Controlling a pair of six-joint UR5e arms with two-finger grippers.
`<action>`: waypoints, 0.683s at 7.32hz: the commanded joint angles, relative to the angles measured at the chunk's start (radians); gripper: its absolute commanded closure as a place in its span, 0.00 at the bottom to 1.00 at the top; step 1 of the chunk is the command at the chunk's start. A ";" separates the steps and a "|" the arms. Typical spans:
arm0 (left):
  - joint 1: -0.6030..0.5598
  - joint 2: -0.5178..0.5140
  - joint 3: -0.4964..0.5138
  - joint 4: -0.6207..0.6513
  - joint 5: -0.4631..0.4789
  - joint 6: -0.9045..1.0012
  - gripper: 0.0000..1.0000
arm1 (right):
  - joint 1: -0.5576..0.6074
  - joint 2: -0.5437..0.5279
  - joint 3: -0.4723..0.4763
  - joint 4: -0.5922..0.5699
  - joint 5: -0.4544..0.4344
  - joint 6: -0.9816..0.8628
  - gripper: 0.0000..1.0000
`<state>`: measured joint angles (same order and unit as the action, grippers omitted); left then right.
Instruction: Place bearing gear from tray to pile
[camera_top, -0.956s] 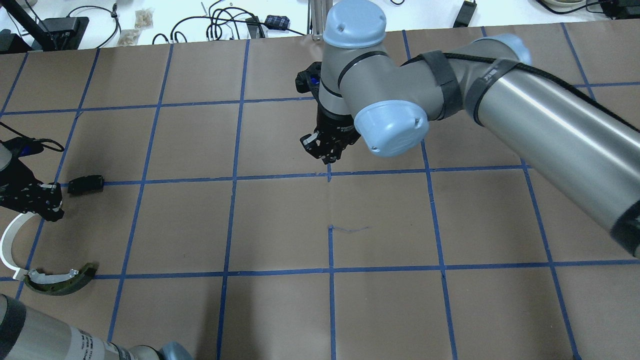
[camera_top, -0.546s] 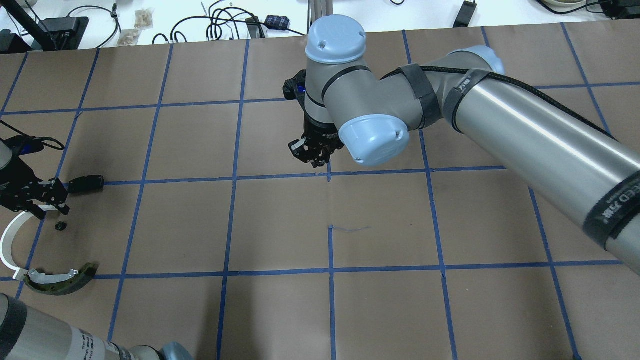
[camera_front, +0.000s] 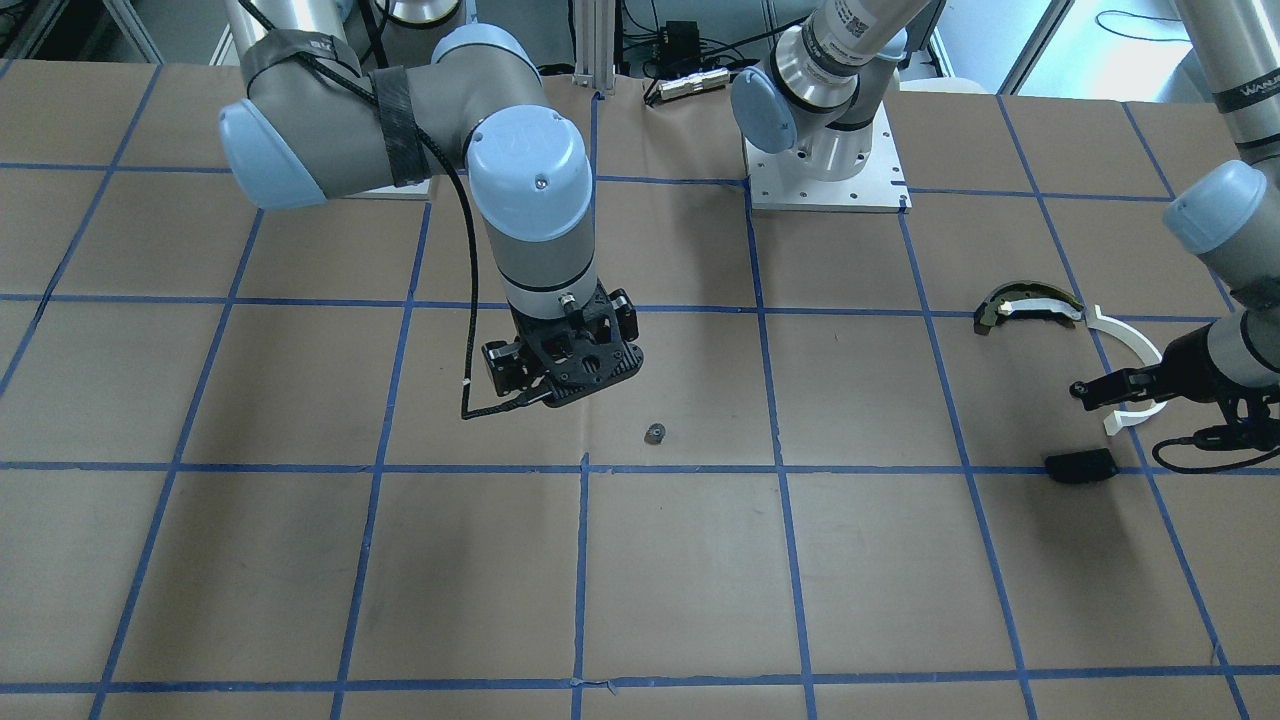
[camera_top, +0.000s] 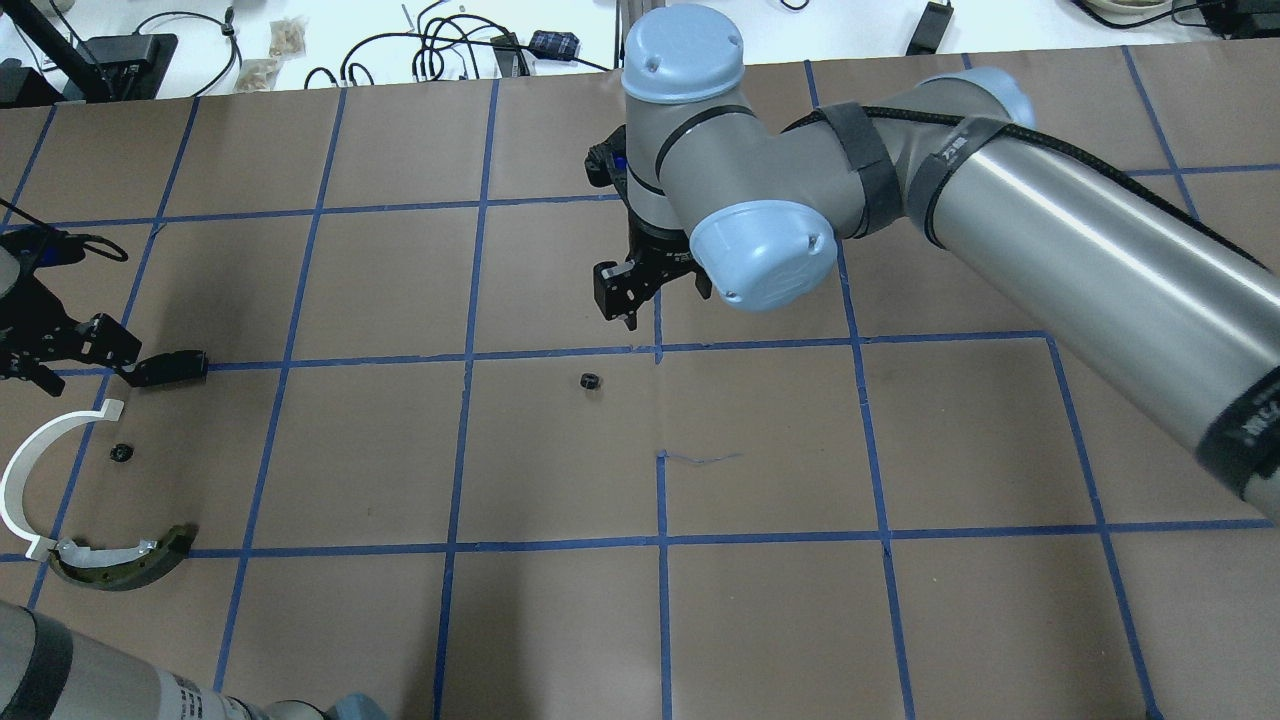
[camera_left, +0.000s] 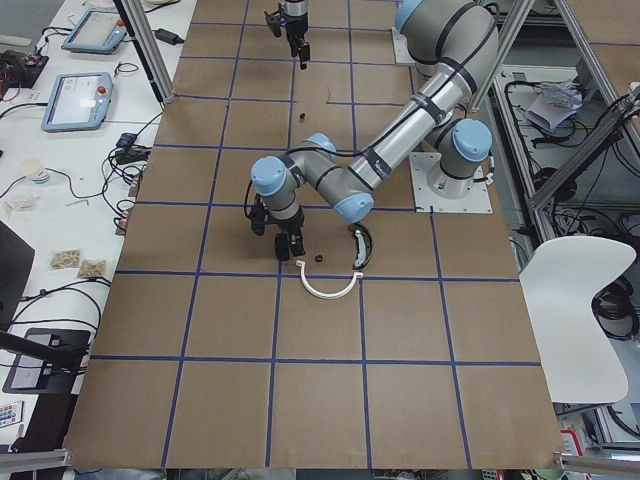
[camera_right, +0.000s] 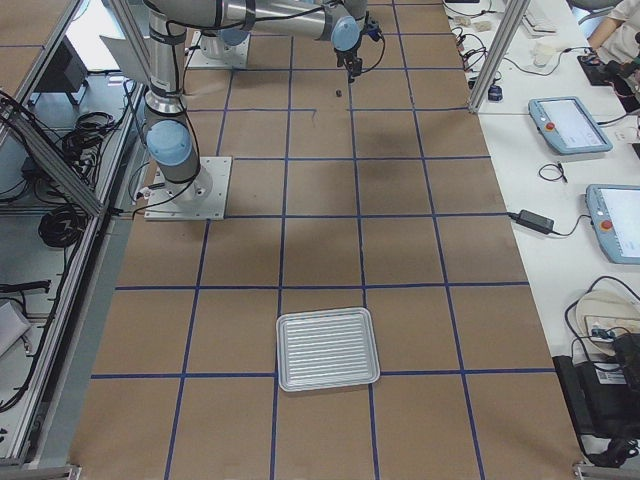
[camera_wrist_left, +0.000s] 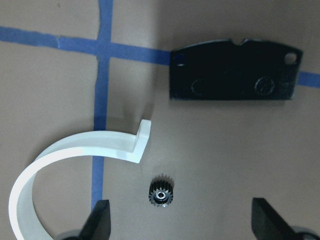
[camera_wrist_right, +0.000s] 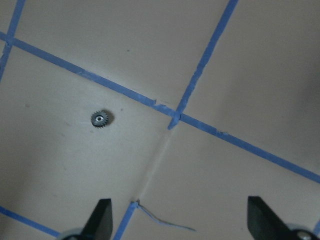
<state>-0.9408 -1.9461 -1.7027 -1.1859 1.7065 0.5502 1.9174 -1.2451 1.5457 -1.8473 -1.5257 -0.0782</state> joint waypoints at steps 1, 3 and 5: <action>-0.192 0.044 0.038 -0.012 -0.007 -0.047 0.00 | -0.104 -0.086 -0.090 0.234 -0.039 -0.037 0.00; -0.410 0.038 0.026 -0.001 -0.095 -0.235 0.00 | -0.252 -0.173 -0.127 0.363 -0.033 -0.043 0.00; -0.591 0.006 0.024 0.026 -0.102 -0.459 0.00 | -0.340 -0.258 -0.116 0.463 -0.030 -0.037 0.00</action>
<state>-1.4155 -1.9254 -1.6759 -1.1766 1.6170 0.2103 1.6359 -1.4501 1.4245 -1.4402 -1.5597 -0.1165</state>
